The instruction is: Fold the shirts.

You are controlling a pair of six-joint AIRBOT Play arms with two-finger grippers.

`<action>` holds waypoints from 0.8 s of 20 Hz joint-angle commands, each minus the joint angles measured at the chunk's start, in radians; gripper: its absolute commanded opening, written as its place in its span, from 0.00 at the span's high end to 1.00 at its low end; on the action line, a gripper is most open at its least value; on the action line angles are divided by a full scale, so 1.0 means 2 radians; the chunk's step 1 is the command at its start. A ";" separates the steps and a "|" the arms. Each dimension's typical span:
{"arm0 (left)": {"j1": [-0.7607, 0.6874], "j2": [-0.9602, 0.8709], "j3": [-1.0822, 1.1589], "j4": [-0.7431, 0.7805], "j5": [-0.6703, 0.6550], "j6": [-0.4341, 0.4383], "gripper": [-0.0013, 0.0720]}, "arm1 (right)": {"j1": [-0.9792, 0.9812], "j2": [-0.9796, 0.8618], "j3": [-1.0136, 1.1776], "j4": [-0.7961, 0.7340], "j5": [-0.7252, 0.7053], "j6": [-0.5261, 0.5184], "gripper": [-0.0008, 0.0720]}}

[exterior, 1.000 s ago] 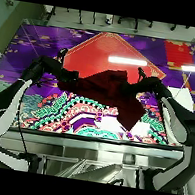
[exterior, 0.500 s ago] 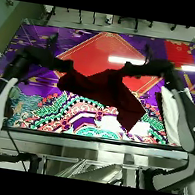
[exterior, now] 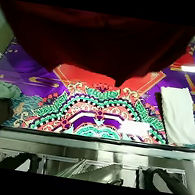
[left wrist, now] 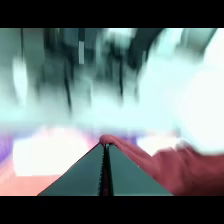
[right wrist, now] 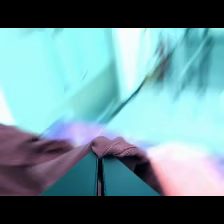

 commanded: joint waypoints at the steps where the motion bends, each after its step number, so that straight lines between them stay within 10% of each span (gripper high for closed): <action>1: 0.059 0.081 0.062 0.007 0.010 -0.011 0.97 | -0.064 0.103 0.015 -0.028 0.031 -0.030 0.96; 7: 0.145 0.121 -0.036 0.010 0.039 -0.014 0.97 | -0.087 0.089 0.013 -0.031 0.008 -0.021 0.96; 16: 0.058 -0.154 -0.232 -0.044 0.076 0.047 0.97 | 0.076 -0.134 -0.212 -0.059 -0.021 -0.029 0.96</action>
